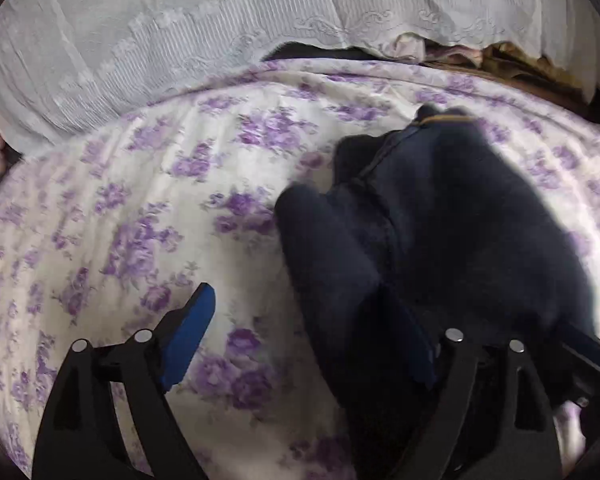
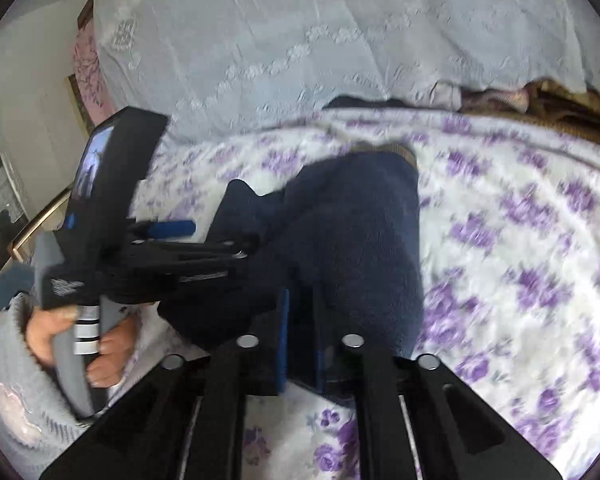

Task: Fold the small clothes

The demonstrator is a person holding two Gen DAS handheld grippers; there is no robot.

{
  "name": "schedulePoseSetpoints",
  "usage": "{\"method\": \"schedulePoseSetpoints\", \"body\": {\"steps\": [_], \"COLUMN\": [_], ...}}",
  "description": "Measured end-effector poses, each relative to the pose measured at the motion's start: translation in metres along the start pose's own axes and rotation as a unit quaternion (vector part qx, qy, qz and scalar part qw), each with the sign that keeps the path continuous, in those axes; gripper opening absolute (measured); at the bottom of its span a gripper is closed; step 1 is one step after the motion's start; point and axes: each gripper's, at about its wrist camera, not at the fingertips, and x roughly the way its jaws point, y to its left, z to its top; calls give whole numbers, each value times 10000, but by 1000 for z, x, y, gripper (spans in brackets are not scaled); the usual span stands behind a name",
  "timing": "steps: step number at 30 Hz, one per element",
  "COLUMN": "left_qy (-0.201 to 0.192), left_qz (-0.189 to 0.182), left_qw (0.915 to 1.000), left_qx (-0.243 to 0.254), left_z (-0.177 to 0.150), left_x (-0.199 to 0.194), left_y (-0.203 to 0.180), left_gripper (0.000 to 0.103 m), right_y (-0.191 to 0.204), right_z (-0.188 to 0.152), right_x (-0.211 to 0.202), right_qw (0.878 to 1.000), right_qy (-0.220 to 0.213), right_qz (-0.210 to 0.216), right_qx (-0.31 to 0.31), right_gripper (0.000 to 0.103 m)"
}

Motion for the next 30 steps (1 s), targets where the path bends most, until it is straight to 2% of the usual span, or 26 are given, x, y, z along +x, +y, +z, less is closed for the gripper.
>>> {"method": "schedulePoseSetpoints", "body": {"steps": [1, 4, 7, 9, 12, 14, 17, 20, 24, 26, 30], "left_qy": [4, 80, -48, -304, -440, -386, -79, -7, 31, -22, -209], "left_qz": [147, 10, 72, 40, -189, -271, -69, -219, -372, -289, -64], "left_qw": [9999, 9997, 9993, 9987, 9978, 9983, 9999, 9994, 9988, 9992, 9996], "left_qx": [-19, -210, -374, -417, -453, -349, -130, -282, -320, -284, -199], "left_z": [1, -1, -1, -3, 2, 3, -5, -10, -10, -10, -12], "left_x": [0, 0, -21, -44, -59, -55, -29, -14, -10, -12, -24], "left_y": [1, 8, 16, 18, 16, 7, -4, 2, 3, 1, -3], "left_gripper": [96, 96, 90, 89, 89, 89, 91, 98, 99, 99, 98], "right_y": [0, -6, -9, -10, -9, -16, -24, -35, -45, -46, -46], "right_z": [1, 3, 8, 18, 44, 66, 86, 76, 60, 61, 51], "right_x": [0, 0, -7, -26, -37, -30, 2, 40, 44, 43, 13], "right_qw": [10000, 9997, 9994, 9983, 9976, 9974, 9992, 9991, 9995, 9994, 9981], "right_qy": [22, 48, -15, -292, -609, -647, -302, 245, -3, -4, -392], "right_qz": [16, 150, 235, 354, 215, 123, 1, -249, -208, -180, -16], "right_qx": [29, 162, 269, 352, 257, 306, 250, 232, 256, 286, 469], "right_gripper": [7, 6, 7, 12, 12, 12, 12, 12, 9, 9, 15]}}
